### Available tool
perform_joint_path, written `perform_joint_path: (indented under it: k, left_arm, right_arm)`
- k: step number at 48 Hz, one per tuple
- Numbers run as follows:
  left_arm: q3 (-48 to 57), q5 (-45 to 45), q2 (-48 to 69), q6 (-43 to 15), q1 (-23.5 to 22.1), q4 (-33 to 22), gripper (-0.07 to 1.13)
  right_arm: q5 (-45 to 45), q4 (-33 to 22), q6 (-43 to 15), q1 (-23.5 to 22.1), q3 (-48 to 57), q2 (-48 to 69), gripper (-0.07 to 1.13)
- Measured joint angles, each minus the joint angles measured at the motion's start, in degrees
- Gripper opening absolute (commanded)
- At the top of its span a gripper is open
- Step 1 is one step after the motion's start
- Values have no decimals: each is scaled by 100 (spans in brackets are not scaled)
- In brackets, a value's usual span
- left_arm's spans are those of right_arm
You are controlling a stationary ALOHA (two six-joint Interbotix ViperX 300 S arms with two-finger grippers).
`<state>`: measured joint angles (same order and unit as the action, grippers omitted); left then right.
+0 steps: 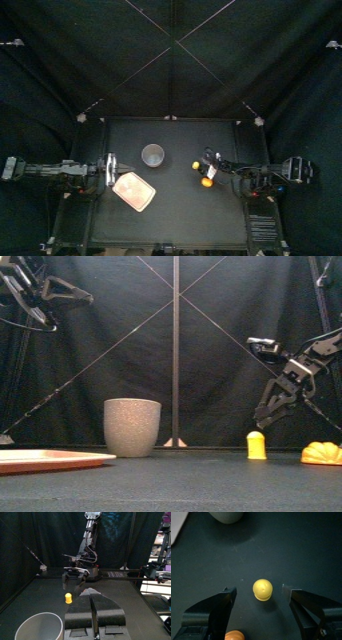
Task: Pick the yellow can then place it in the grey bowl
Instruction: Pick the yellow can
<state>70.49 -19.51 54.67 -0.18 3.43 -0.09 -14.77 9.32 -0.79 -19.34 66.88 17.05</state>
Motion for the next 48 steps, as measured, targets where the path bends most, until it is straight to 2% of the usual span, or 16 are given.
perform_joint_path:
  k: [13,28,48]
  left_arm:
    - [114,0,-9,9,70,18,5]
    - [167,0,0,0,88,18,5]
    - [193,0,-9,0,88,18,5]
  right_arm:
    - [88,-35,0,-62,-404,-949,105]
    - [132,-18,0,-220,-501,-1213,103]
    - [211,9,0,-316,-571,-1274,79]
